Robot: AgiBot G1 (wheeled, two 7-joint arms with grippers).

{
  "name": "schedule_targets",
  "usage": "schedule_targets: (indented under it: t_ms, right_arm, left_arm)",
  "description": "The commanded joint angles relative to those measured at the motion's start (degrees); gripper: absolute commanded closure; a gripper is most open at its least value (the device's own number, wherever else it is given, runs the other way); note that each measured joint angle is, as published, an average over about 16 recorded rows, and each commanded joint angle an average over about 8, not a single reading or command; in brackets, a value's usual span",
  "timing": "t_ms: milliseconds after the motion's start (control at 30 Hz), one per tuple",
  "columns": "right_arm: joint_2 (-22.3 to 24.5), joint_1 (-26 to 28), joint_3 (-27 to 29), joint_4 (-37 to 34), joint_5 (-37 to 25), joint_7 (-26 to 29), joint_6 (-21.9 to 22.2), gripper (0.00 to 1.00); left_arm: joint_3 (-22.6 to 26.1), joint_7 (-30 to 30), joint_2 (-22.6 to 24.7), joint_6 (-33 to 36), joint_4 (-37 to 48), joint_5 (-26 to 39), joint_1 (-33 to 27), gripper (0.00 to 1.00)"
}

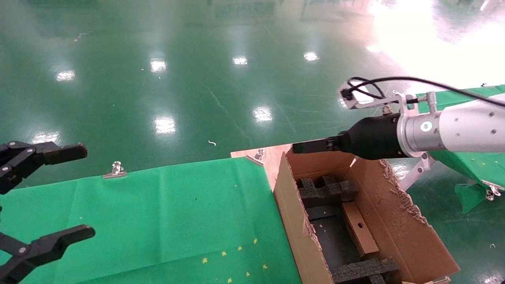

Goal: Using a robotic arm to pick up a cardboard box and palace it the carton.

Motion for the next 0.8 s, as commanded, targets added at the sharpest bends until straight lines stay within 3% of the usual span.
schedule_targets:
  t_ms: [33, 800]
  right_arm:
    - [-0.1, -0.9, 1.3, -0.1, 0.3, -1.0, -0.6, 0.0]
    - [-3.6, -24.6, 36.5, -1.9, 10.8, -30.7, -18.4, 0.0]
  left_arm:
    - [0.0, 0.0, 0.0, 0.0, 0.0, 0.0, 0.0, 0.0]
    - [0.0, 0.0, 0.0, 0.0, 0.0, 0.0, 0.0, 0.0]
